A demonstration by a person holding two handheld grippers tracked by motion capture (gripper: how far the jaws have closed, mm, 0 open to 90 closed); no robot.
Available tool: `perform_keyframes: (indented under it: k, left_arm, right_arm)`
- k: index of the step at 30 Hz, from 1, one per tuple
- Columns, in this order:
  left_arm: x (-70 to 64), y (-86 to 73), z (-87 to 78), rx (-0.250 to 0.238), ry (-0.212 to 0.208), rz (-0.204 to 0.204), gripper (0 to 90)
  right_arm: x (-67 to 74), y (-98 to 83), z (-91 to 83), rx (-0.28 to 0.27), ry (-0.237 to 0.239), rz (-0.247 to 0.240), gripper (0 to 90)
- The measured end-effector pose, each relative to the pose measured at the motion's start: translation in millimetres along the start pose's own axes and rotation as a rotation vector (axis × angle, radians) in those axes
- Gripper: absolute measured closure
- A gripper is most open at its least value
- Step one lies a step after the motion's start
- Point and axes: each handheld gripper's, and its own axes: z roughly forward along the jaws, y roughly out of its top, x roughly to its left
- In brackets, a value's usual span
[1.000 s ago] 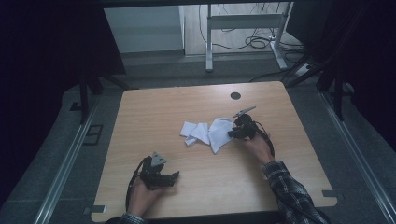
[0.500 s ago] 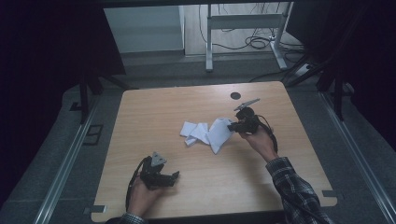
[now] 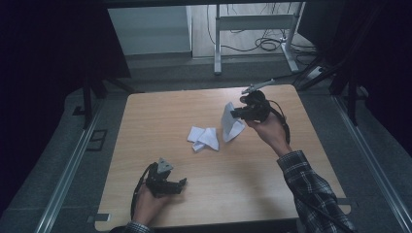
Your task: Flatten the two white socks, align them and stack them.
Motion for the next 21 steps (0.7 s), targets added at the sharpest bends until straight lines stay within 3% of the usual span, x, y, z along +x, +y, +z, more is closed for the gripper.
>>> perform_keyframes:
  k: [2,5,8,10,13,14,15,16,17,19,21]
  left_arm:
    - [0.2,0.0,0.0,0.000,0.000,0.002,11.4]
    - [0.4,0.1,0.1,0.000,-0.001,0.004,11.4]
    - [0.3,0.1,0.2,-0.001,-0.001,0.003,11.4]
    - [0.3,0.1,0.1,-0.001,-0.001,0.003,11.4]
    - [0.1,0.2,0.2,-0.001,0.000,0.001,11.3]
    - [-0.1,0.3,0.4,-0.001,0.002,-0.001,11.3]
    - [-0.2,0.4,0.3,0.000,0.002,0.000,11.3]
    - [-0.5,0.4,0.5,-0.001,0.003,-0.004,11.3]
    - [-0.4,0.4,0.3,0.002,0.001,-0.002,11.3]
    - [-0.4,0.4,0.3,0.001,0.001,-0.003,11.3]
    - [-0.4,0.4,0.3,0.002,0.001,-0.003,11.3]
  right_arm:
    - [1.8,5.6,-6.5,-0.015,-0.002,-0.005,81.3]
    - [4.3,21.4,-31.3,-0.065,-0.025,-0.023,81.3]
    - [-2.7,28.2,-60.9,-0.120,-0.045,-0.008,81.2]
    - [-6.1,26.8,-66.2,-0.123,-0.053,0.003,81.2]
    - [-20.6,14.0,-72.6,-0.111,-0.068,0.037,81.0]
    - [-32.5,-1.9,-69.7,-0.086,-0.078,0.069,80.9]
    - [-32.5,-1.9,-69.7,-0.086,-0.078,0.069,80.9]
    - [-42.9,-17.9,-64.3,-0.058,-0.084,0.098,80.9]
    - [-42.9,-17.9,-64.3,-0.058,-0.084,0.098,80.9]
    - [-55.9,-39.7,-56.6,-0.022,-0.098,0.129,80.8]
    - [-60.3,-47.4,-54.0,-0.013,-0.106,0.139,80.7]
